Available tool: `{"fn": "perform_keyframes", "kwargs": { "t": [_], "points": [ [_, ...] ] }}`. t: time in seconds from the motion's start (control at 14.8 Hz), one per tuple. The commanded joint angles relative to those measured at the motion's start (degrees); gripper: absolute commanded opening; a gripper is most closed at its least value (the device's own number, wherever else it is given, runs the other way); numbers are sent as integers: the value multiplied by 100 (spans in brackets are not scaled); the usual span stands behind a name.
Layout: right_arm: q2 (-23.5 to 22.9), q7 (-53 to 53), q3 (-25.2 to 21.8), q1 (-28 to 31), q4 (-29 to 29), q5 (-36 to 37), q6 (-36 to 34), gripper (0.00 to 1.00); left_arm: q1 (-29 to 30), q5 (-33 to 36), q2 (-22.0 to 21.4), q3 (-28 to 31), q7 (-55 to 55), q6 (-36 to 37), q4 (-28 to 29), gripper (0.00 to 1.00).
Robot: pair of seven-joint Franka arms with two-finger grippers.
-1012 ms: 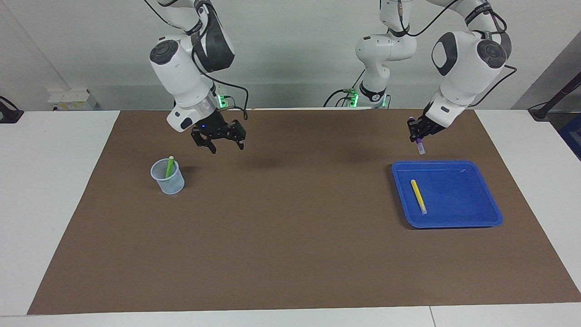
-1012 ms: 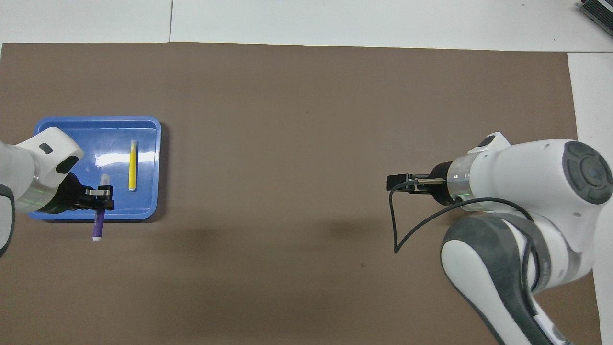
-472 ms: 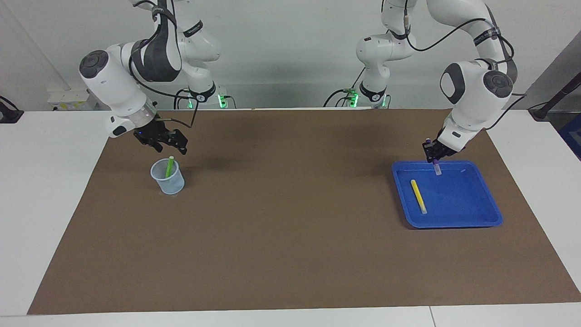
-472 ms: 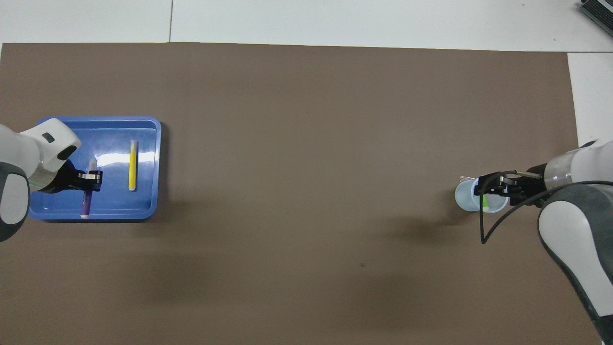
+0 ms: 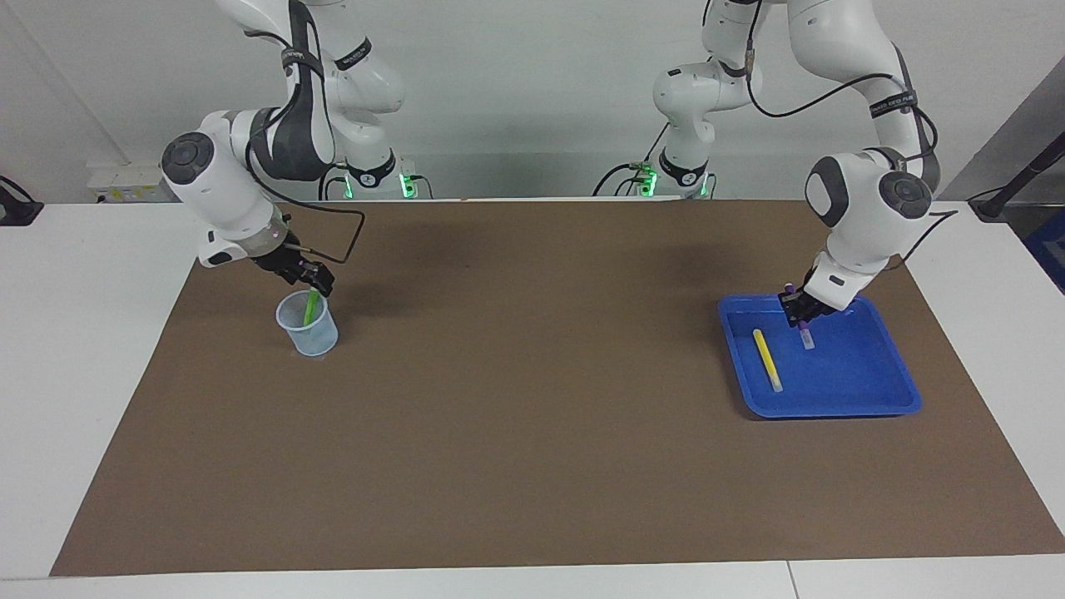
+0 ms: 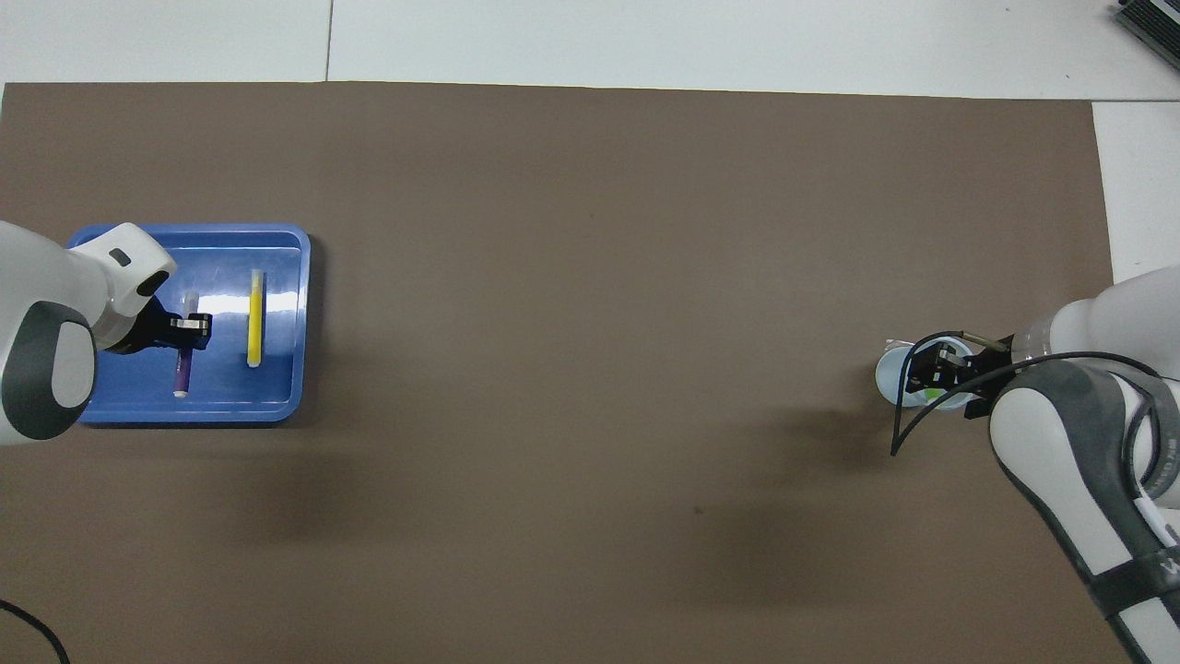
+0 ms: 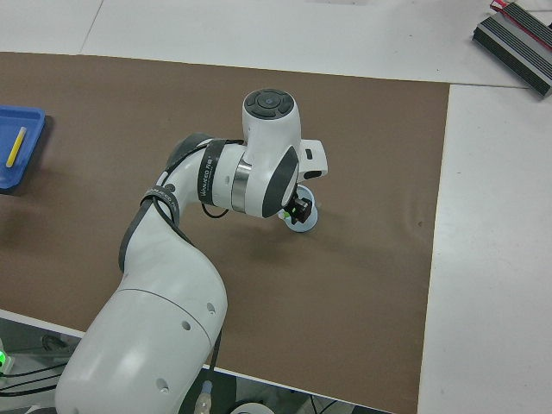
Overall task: Right arm passes pens to left for tray arrangement
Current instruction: 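Release the purple pen in the tray while the right gripper grasps the green pen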
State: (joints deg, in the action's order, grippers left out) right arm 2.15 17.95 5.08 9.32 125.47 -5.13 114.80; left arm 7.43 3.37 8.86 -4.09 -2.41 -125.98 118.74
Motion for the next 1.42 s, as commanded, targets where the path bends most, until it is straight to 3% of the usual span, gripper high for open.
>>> {"fn": "perform_keyframes", "kwargs": {
  "t": [0.0,0.34,0.74,0.88,0.94,1.08,1.21,1.35],
  "points": [
    [49,138,45,26,57,144,104,79,127,251,379,-57,-58,-199,-245,0],
    [40,164,45,52,135,144,95,63,276,331,740,-57,-75,-532,-351,0],
    [40,182,45,43,259,144,104,55,276,349,942,-57,-75,-1131,-140,0],
    [32,156,45,43,259,144,113,49,268,340,942,-65,-67,-1018,-175,30],
    [32,138,45,43,259,144,113,45,285,279,934,-74,-40,-843,-219,39],
    [32,112,45,52,259,144,104,28,259,183,942,-74,-5,-456,-429,61],
    [32,-37,45,52,259,144,96,2,285,-256,951,-65,4,-139,-649,62],
    [32,-90,45,52,259,144,43,0,276,-310,951,-74,13,160,-834,62]
  ]
}}
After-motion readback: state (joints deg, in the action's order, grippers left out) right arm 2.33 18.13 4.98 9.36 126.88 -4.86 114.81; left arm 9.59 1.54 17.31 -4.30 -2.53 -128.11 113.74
